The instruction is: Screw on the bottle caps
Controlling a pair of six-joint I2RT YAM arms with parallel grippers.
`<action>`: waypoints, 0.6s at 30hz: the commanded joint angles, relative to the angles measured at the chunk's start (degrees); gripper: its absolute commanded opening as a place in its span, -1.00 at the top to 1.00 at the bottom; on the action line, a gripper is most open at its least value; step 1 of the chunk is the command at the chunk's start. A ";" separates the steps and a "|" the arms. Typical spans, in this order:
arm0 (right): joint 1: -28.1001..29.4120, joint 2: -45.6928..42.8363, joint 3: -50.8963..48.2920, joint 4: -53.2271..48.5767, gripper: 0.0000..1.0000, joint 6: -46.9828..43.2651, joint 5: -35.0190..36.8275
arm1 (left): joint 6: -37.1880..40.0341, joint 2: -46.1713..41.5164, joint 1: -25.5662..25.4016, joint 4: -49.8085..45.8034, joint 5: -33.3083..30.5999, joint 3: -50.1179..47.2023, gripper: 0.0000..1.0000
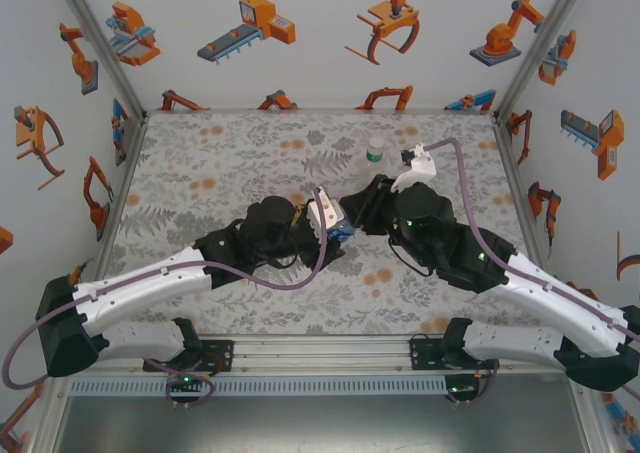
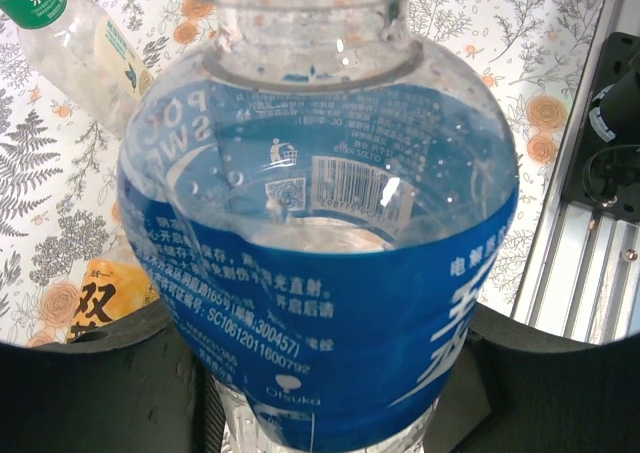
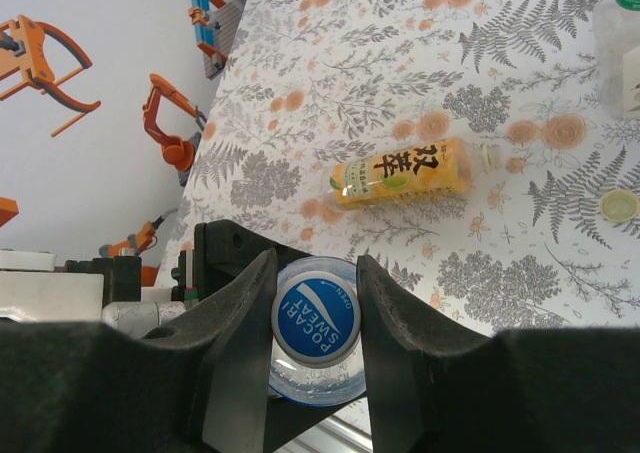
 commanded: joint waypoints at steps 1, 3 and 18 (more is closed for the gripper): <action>0.01 1.79 -1.57 2.42 0.54 -0.32 -0.44 | 1.45 -0.47 -2.37 6.08 5.48 3.97 0.82; 0.04 1.94 -1.63 2.52 0.64 -0.46 -0.26 | 1.17 -0.40 -2.30 6.27 5.44 3.96 0.74; -0.91 2.33 -1.42 4.72 1.00 -10.63 3.54 | -0.07 -2.73 -1.12 2.92 1.45 2.08 -0.54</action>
